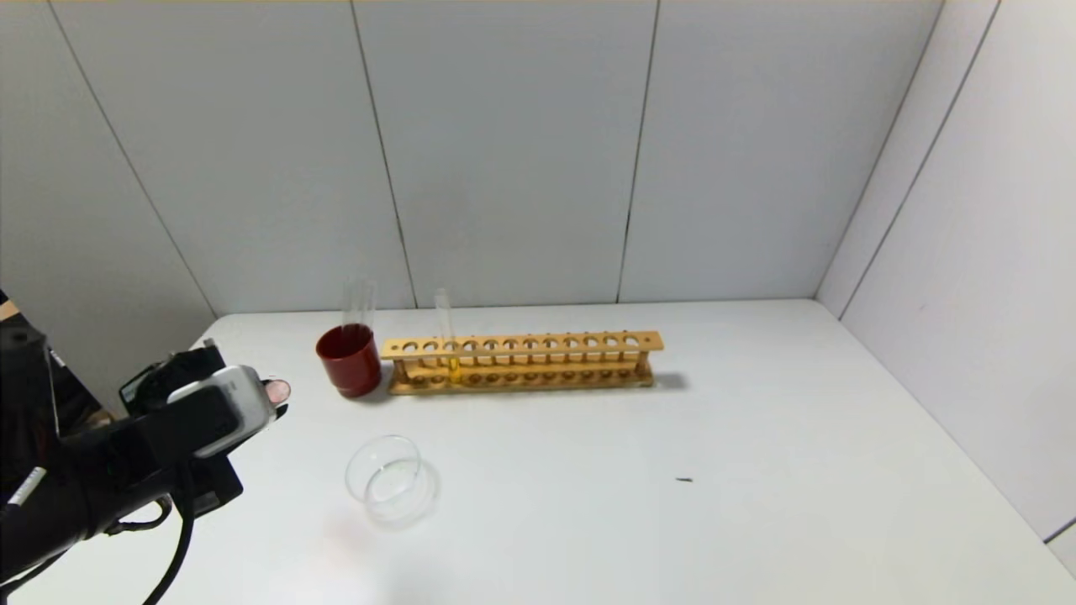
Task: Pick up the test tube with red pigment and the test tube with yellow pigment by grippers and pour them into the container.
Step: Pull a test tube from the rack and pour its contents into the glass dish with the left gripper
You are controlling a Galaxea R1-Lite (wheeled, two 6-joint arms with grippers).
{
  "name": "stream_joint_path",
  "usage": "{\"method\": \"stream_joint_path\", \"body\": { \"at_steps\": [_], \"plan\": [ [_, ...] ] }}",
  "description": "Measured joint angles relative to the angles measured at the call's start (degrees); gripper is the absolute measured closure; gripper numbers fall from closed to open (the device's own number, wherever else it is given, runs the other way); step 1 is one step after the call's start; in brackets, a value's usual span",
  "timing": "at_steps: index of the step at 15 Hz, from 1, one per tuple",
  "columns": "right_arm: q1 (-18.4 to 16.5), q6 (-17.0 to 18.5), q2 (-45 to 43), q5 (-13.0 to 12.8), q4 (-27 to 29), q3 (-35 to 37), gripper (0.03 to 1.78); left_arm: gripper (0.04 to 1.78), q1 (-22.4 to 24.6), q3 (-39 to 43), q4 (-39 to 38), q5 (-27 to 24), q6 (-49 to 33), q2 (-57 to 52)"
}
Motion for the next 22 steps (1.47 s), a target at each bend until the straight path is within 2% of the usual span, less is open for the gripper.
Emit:
{"method": "stream_joint_path", "body": {
  "at_steps": [3, 6, 8, 10, 16, 22],
  "plan": [
    [0.0, 0.0, 0.0, 0.0, 0.0, 0.0, 0.06, 1.52, 3.1, 2.4, -8.7, -3.2, 5.1, 5.5],
    [0.0, 0.0, 0.0, 0.0, 0.0, 0.0, 0.06, 1.52, 9.4, 1.9, -15.5, -11.0, 13.6, 12.6],
    [0.0, 0.0, 0.0, 0.0, 0.0, 0.0, 0.06, 1.52, 11.9, 1.0, -20.8, -16.0, 17.8, 17.9],
    [0.0, 0.0, 0.0, 0.0, 0.0, 0.0, 0.06, 1.52, 12.7, 0.3, -25.2, -18.9, 19.2, 22.3],
    [0.0, 0.0, 0.0, 0.0, 0.0, 0.0, 0.06, 1.52, 11.5, -2.9, -26.7, -19.1, 25.7, 30.0],
    [0.0, 0.0, 0.0, 0.0, 0.0, 0.0, 0.06, 1.52, 10.1, -3.9, -31.8, -19.0, 29.3, 34.5]
  ]
}}
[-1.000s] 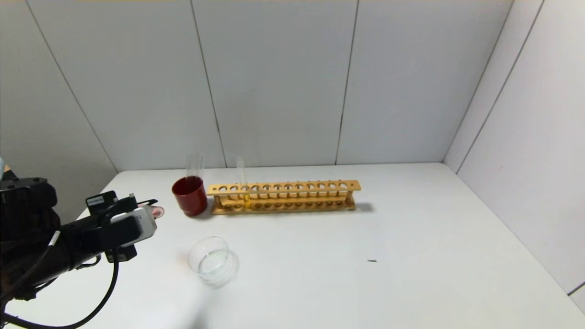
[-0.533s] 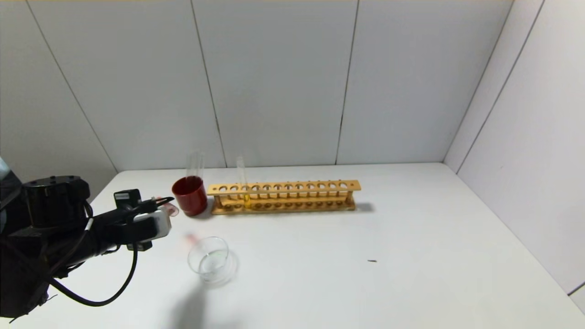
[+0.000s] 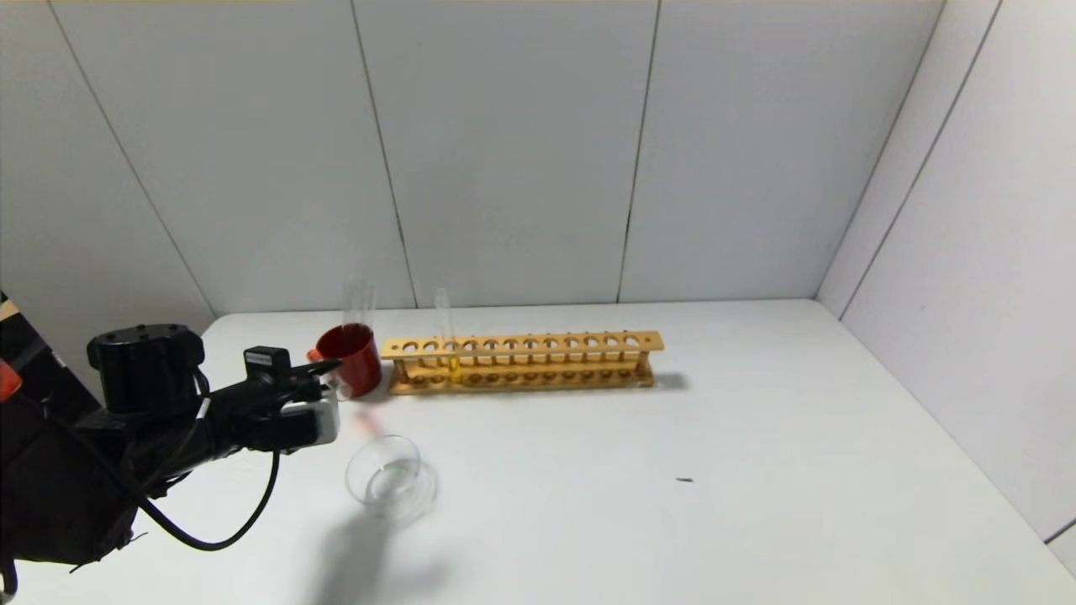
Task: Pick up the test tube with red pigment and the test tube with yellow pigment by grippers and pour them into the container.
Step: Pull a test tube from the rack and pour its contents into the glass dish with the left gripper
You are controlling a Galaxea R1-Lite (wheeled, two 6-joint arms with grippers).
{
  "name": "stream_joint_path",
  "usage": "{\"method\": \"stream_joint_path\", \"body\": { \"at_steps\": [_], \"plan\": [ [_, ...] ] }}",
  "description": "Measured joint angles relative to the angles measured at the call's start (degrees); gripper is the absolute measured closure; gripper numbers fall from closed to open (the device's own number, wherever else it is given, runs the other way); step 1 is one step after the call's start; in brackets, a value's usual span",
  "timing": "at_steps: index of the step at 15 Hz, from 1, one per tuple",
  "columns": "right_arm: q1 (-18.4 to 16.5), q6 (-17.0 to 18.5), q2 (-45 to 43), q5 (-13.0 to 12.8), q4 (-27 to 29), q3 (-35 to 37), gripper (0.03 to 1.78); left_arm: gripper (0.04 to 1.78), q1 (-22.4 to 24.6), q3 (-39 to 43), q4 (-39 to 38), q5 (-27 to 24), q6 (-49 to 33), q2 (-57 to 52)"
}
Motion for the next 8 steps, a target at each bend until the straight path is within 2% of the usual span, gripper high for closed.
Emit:
{"method": "stream_joint_path", "body": {
  "at_steps": [8],
  "plan": [
    [0.0, 0.0, 0.0, 0.0, 0.0, 0.0, 0.06, 1.52, 1.0, -0.5, 0.1, 0.5, 7.9, 2.3]
  ]
}}
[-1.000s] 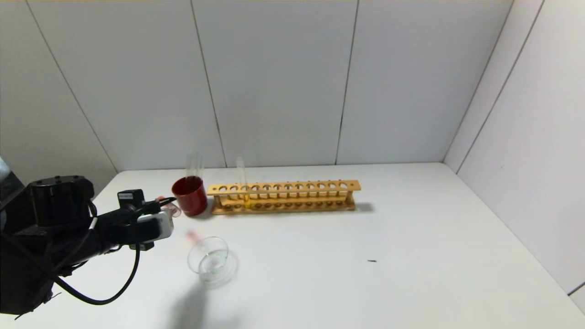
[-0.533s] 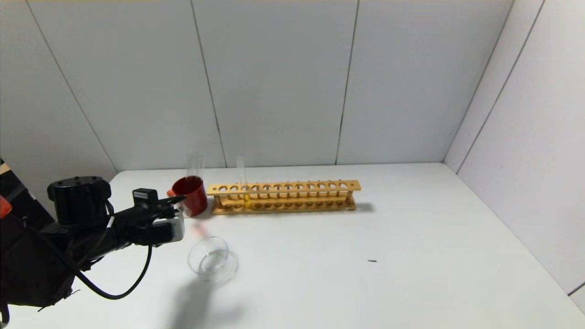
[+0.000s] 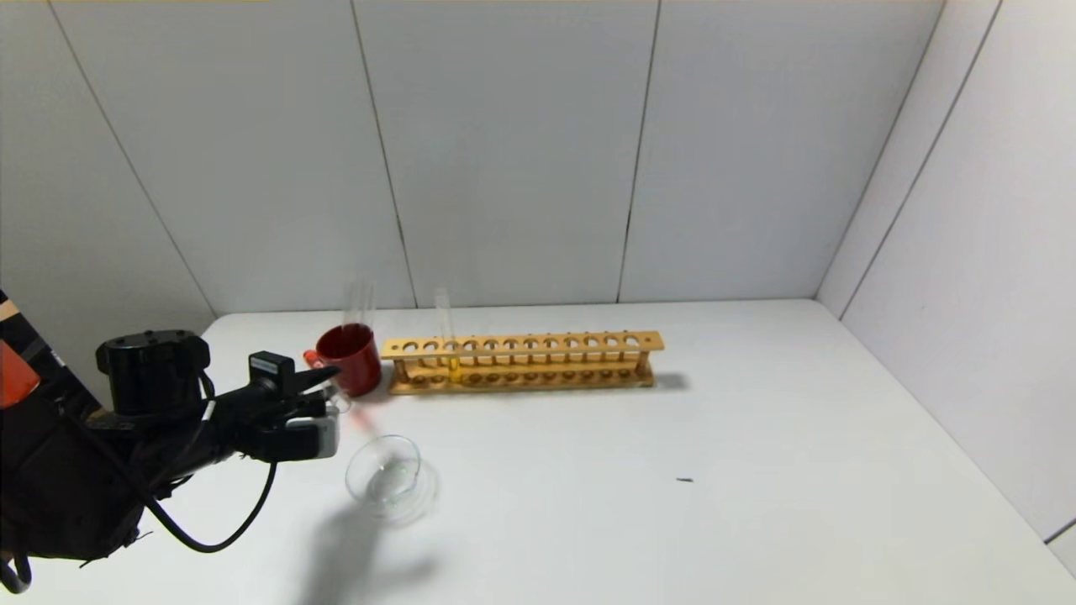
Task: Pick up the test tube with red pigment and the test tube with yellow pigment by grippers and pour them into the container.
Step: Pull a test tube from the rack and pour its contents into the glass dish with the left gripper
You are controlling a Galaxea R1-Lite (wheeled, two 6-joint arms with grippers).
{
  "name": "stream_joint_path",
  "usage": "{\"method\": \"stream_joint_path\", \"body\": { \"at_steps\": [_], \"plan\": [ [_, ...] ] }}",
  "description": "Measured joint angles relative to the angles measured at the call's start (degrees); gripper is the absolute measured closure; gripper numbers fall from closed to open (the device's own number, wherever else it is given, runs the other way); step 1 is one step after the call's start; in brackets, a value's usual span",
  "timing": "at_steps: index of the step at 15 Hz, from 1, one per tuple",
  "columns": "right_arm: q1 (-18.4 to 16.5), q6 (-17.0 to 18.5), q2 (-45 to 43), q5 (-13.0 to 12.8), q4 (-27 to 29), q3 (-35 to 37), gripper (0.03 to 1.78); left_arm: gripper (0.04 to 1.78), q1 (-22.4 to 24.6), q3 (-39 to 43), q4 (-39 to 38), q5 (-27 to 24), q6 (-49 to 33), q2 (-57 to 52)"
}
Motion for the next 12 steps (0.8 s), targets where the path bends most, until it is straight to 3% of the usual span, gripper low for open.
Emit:
{"method": "stream_joint_path", "body": {
  "at_steps": [12],
  "plan": [
    [0.0, 0.0, 0.0, 0.0, 0.0, 0.0, 0.06, 1.52, -0.2, -1.4, 0.0, 0.4, 7.0, 2.5]
  ]
}}
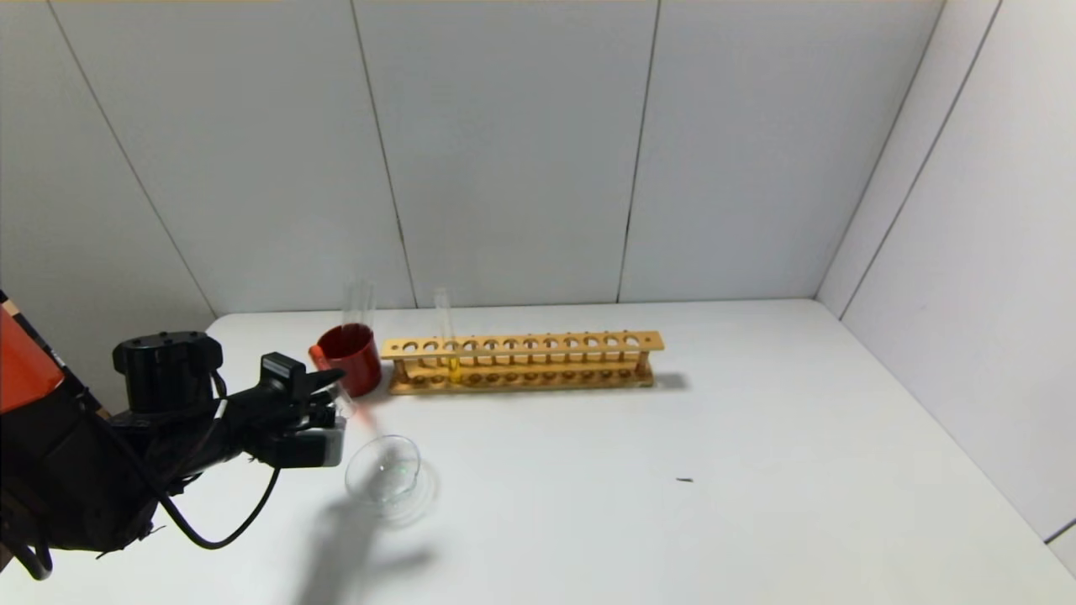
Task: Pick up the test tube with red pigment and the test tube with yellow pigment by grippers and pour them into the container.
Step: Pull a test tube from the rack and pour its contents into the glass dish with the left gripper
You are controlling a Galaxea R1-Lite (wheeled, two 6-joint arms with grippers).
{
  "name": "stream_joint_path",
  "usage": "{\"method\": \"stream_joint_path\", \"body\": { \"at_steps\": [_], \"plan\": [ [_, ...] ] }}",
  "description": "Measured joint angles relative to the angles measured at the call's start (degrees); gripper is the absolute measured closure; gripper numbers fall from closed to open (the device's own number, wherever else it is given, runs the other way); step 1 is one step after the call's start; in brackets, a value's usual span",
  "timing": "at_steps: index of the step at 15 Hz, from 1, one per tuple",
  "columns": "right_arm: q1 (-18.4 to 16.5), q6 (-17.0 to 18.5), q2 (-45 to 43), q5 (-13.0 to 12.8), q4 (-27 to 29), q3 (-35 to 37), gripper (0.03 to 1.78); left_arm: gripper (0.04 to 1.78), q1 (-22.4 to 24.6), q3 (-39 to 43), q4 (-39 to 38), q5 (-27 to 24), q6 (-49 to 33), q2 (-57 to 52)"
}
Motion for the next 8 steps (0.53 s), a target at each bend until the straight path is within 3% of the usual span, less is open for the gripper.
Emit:
{"method": "stream_joint_path", "body": {
  "at_steps": [8],
  "plan": [
    [0.0, 0.0, 0.0, 0.0, 0.0, 0.0, 0.06, 1.52, -0.2, -0.8, -0.2, 0.0, 3.7, 1.4]
  ]
}}
